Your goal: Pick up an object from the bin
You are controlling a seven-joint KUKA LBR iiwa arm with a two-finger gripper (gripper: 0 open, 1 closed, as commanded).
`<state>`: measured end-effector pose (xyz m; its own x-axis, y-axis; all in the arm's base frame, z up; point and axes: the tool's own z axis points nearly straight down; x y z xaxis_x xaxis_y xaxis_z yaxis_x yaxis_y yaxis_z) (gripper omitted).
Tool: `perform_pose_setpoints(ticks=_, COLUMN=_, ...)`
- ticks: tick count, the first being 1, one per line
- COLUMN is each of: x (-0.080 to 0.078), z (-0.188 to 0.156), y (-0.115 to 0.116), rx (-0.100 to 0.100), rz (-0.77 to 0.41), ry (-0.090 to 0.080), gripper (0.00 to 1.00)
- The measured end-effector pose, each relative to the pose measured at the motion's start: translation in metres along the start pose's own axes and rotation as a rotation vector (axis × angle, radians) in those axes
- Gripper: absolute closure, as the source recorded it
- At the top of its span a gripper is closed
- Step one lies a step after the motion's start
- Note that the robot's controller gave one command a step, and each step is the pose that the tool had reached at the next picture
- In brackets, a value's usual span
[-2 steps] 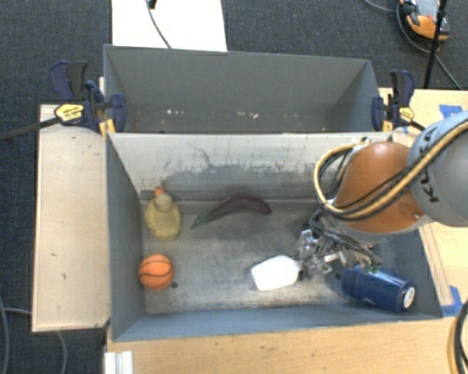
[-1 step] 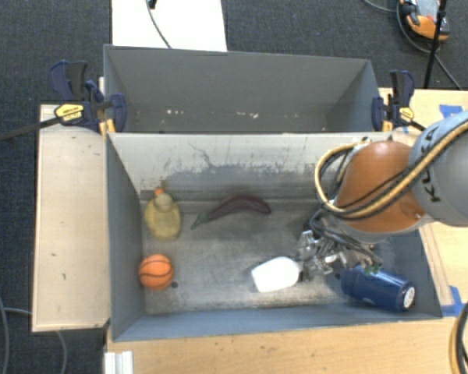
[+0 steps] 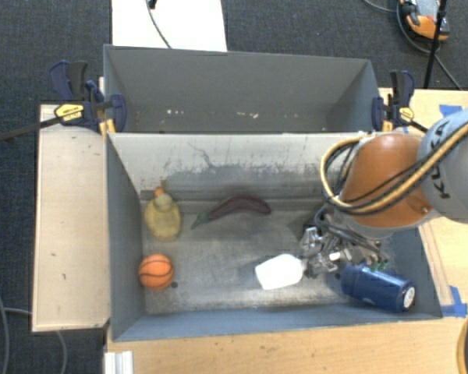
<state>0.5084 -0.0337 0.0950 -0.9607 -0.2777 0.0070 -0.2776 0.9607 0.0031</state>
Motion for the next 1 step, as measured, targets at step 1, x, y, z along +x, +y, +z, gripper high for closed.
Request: perform_pose_setpoints(ticks=1, x=-0.0027, z=-0.0158, y=-0.0011, rx=0.004, rz=0.001, ry=-0.01, gripper=1.0)
